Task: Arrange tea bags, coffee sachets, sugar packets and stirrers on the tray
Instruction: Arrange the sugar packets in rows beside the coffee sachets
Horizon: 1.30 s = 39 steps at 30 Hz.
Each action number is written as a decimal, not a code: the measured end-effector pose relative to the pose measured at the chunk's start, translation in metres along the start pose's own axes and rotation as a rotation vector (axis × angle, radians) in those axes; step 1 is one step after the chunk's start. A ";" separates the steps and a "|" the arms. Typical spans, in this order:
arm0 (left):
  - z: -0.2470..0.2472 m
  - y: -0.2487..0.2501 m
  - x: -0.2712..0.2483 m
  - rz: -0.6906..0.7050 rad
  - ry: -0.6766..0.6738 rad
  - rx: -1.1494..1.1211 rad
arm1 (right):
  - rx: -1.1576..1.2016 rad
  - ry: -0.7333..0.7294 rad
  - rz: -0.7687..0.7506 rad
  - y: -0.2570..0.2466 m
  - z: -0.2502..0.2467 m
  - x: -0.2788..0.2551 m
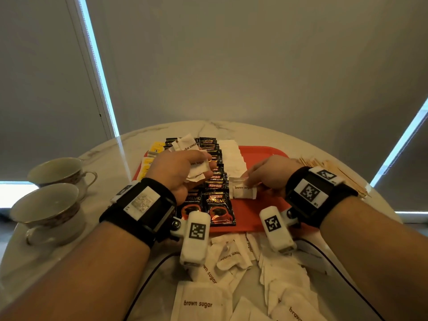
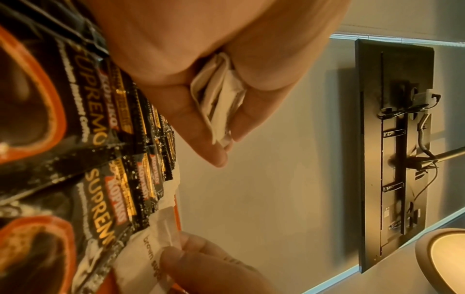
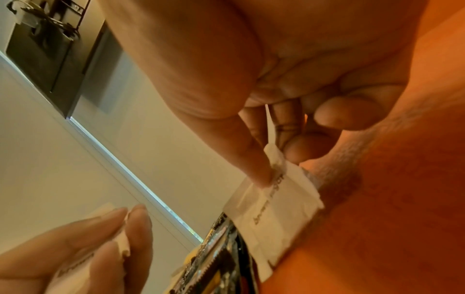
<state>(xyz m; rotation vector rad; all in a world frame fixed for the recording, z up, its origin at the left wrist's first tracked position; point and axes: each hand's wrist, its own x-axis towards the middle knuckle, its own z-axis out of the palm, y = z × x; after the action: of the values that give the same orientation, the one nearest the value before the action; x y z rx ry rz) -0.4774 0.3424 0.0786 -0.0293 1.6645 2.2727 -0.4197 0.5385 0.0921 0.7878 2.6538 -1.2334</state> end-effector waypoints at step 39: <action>0.002 -0.001 -0.003 0.004 -0.053 -0.018 | 0.928 -0.266 -0.287 -0.010 0.032 0.002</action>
<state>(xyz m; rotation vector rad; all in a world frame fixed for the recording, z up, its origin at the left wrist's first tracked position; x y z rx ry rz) -0.4736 0.3440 0.0795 0.0297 1.6186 2.2715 -0.4300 0.5105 0.0775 0.2525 1.9422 -2.4852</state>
